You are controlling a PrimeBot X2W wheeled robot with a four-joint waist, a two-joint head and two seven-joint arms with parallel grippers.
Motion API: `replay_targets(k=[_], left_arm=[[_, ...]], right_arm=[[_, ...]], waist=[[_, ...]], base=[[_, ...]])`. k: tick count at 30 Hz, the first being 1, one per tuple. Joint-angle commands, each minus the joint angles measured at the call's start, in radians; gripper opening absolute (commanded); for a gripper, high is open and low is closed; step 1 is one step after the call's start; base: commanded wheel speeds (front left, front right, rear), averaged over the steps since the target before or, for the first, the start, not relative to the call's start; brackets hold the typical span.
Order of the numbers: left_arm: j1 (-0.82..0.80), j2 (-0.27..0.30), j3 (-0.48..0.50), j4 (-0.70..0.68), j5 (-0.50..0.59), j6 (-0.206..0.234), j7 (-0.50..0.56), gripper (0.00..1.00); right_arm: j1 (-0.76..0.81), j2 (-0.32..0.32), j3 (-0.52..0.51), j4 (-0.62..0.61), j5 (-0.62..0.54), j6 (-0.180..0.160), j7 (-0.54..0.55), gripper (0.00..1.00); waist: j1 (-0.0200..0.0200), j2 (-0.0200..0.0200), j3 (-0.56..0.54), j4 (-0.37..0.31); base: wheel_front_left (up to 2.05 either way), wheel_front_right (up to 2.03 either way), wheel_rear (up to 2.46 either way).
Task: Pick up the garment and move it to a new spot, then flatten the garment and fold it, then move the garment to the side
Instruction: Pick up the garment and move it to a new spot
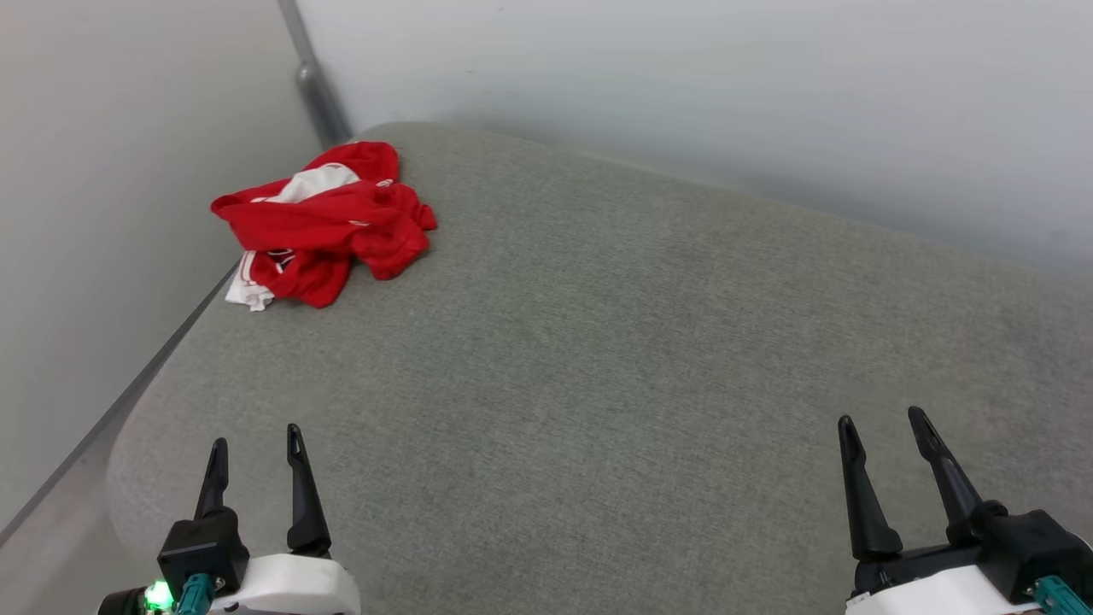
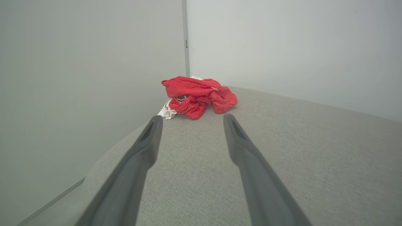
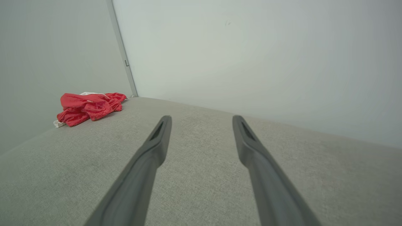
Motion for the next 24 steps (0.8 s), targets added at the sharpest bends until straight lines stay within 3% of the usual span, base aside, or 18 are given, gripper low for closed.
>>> replay_targets(k=[1, 6, 15, 19, 24], left_arm=[[0.008, -0.001, 0.002, -0.002, -0.004, 0.006, -0.003, 1.00], [0.010, -0.001, 0.002, -0.006, -0.011, 0.013, -0.003, 1.00], [0.022, -0.001, 0.004, -0.016, -0.025, 0.026, -0.003, 1.00], [-0.022, 0.001, 0.017, 0.017, -0.020, -0.007, -0.003, 1.00], [-0.143, 0.051, 0.064, 0.073, -0.018, -0.061, -0.003, 1.00]], right_arm=[[0.006, 0.000, -0.001, -0.004, -0.004, 0.000, -0.002, 1.00], [0.004, 0.000, 0.003, -0.009, -0.017, 0.000, -0.002, 1.00], [-0.020, 0.000, 0.019, 0.002, -0.036, 0.000, -0.002, 1.00], [-0.017, 0.000, 0.007, -0.002, -0.042, 0.000, -0.002, 1.00], [-0.040, -0.001, -0.004, -0.023, -0.065, 0.000, -0.002, 1.00]], waist=[[0.0000, 0.0000, -0.001, 0.033], [0.0000, 0.0000, 0.004, 0.083], [0.0000, 0.0000, 0.020, 0.092], [0.0000, 0.0000, 0.021, 0.089], [0.0000, 0.0000, 0.066, 0.050]], base=[[0.00, 0.00, 0.00], [0.00, 0.00, 0.00], [0.00, 0.00, 0.00], [0.00, 0.00, 0.00], [0.00, 0.00, 0.00]])
